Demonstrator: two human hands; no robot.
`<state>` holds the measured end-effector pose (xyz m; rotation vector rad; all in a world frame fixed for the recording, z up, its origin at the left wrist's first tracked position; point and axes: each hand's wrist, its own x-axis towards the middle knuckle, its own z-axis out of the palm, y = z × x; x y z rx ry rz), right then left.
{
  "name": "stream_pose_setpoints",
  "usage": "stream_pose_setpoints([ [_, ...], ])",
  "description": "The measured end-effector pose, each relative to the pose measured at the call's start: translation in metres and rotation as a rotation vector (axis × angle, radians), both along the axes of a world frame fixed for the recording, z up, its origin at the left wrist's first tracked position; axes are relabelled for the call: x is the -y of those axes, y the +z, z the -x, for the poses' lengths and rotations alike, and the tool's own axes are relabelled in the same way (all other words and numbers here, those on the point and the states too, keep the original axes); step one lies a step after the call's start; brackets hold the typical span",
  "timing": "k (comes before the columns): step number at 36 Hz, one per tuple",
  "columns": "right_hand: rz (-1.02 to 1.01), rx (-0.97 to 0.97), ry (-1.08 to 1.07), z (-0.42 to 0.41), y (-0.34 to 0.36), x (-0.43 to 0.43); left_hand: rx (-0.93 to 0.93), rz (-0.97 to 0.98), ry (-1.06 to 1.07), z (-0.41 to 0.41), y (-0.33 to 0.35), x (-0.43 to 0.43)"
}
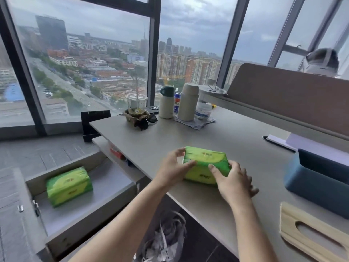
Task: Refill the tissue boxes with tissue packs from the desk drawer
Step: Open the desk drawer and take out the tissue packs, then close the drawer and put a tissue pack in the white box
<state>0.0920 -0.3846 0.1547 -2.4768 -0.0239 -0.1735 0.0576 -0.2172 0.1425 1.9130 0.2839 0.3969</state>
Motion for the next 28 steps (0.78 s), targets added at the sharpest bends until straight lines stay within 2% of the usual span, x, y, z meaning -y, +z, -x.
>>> stream_pose_setpoints([
  [3, -0.001, 0.189, -0.056, 0.005, 0.013, -0.014, 0.072, 0.035, 0.073, 0.009, 0.014, -0.027],
  [6, -0.067, 0.375, 0.001, 0.014, 0.026, -0.042, 0.172, 0.069, 0.162, 0.03, 0.026, -0.057],
  [10, -0.239, 0.557, 0.228, 0.029, 0.03, -0.102, 0.313, 0.092, 0.318, 0.066, 0.026, -0.098],
  [13, -0.413, 0.588, 0.495, 0.044, 0.022, -0.155, 0.401, 0.14, 0.476, 0.095, 0.012, -0.131],
  [16, -0.571, 0.505, 0.704, 0.056, 0.001, -0.209, 0.442, 0.141, 0.633, 0.116, -0.011, -0.159],
  [19, -0.65, 0.319, 0.847, 0.064, -0.031, -0.263, 0.413, 0.13, 0.778, 0.124, -0.045, -0.186],
  [24, -0.611, -0.011, 1.0, 0.066, -0.093, -0.333, 0.201, 0.247, 0.994, 0.121, -0.111, -0.223],
  [28, -0.493, -0.216, 1.0, 0.056, -0.134, -0.372, 0.042, 0.288, 1.13, 0.112, -0.145, -0.252],
])
